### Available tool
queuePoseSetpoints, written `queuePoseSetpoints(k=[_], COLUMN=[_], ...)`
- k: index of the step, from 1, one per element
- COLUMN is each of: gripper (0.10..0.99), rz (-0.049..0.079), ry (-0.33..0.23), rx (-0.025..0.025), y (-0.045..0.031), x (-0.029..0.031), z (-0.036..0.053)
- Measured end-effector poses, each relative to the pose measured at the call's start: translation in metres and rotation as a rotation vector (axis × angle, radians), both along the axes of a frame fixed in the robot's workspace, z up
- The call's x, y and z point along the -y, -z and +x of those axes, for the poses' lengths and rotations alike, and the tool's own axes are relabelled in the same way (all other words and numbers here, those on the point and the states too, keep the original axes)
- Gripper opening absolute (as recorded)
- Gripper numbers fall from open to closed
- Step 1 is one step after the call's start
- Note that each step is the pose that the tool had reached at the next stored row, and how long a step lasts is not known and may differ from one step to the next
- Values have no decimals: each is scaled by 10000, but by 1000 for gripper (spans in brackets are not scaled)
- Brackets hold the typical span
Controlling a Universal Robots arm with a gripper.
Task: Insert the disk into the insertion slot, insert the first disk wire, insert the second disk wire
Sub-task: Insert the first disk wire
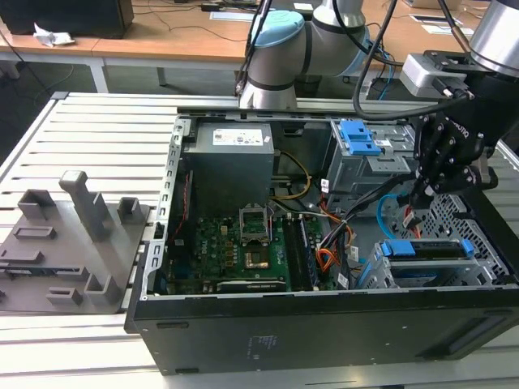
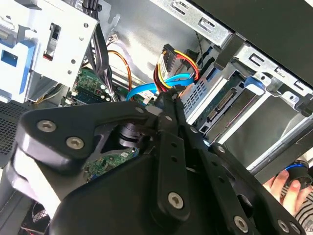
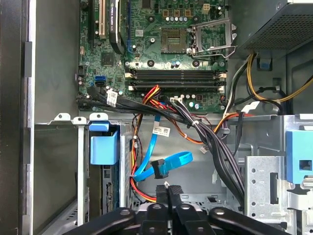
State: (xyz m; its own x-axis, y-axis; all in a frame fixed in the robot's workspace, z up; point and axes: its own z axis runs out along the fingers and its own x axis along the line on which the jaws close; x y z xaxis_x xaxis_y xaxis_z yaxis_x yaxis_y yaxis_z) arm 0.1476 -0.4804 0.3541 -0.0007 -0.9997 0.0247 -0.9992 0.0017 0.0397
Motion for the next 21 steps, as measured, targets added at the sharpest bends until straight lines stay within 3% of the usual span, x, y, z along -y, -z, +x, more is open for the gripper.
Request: queuePoseSetpoints(k=[1, 2, 4, 5, 8, 11, 12, 17, 21], gripper=[169, 239, 239, 239, 239, 239, 165, 165, 165], rz=[0, -3, -205, -240, -248, -247, -247, -248, -247], ry=[0, 0, 0, 0, 0, -1, 0, 0, -1], rx=[0, 0, 1, 1, 1, 1, 1, 1, -5], y=[0, 1, 2, 16, 74, 75, 75, 75, 75], x=[0, 0, 0, 0, -1, 0, 0, 0, -1], z=[0, 0, 0, 0, 0, 0, 0, 0, 62])
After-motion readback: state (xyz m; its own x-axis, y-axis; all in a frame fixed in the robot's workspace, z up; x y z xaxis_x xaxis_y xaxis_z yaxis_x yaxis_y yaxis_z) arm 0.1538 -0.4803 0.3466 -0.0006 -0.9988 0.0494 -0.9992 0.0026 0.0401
